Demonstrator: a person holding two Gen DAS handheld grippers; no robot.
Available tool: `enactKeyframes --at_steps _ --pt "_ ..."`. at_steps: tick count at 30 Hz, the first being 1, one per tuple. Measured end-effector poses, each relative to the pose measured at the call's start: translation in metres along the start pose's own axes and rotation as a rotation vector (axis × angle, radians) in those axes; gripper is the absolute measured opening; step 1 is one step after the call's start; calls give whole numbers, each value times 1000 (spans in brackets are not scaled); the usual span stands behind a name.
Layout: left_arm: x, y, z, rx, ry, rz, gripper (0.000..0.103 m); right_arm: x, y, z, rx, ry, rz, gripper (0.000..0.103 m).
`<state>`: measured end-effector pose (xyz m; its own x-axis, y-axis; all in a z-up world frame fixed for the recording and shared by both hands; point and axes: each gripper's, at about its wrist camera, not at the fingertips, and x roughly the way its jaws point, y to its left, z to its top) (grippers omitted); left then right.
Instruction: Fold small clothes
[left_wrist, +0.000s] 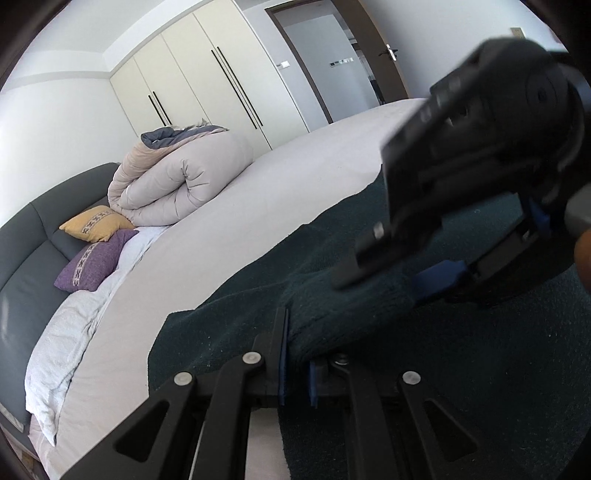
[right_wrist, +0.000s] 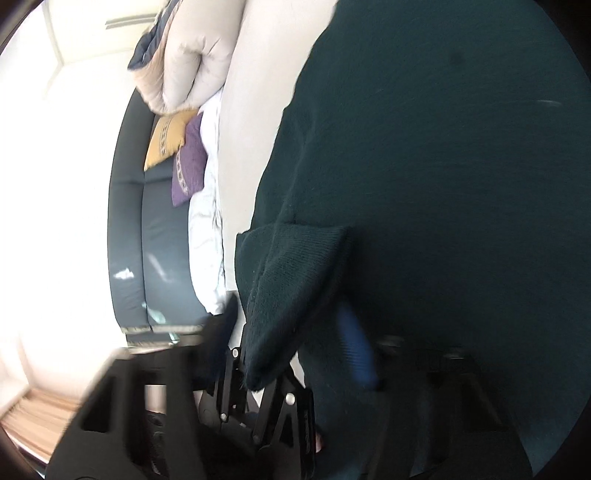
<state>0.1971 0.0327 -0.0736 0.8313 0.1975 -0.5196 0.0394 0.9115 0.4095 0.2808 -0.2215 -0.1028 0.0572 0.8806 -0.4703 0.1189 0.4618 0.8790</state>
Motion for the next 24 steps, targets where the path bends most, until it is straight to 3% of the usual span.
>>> enactKeyframes --at_steps 2,4,7,9,15,20,24 --pt "1 4 0 -17 11 -22 17 10 5 4 -37 0 -36 17" --pt "-1 8 0 -35 23 -28 45 12 10 8 -74 -20 -71 8" --pt "-16 16 0 -86 17 -39 71 -2 18 14 -122 -86 -131 7" --pt "-29 18 1 -110 4 -58 73 -26 25 29 -152 -152 -190 7" --pt "-46 -1 2 -108 69 -171 73 -105 25 69 -168 -315 -354 7" --pt "-43 -21 3 -63 106 -178 75 -140 12 92 -139 -387 -441 7" --pt "-20 -30 -12 -48 198 -158 76 -151 -1 103 -107 -410 -455 7"
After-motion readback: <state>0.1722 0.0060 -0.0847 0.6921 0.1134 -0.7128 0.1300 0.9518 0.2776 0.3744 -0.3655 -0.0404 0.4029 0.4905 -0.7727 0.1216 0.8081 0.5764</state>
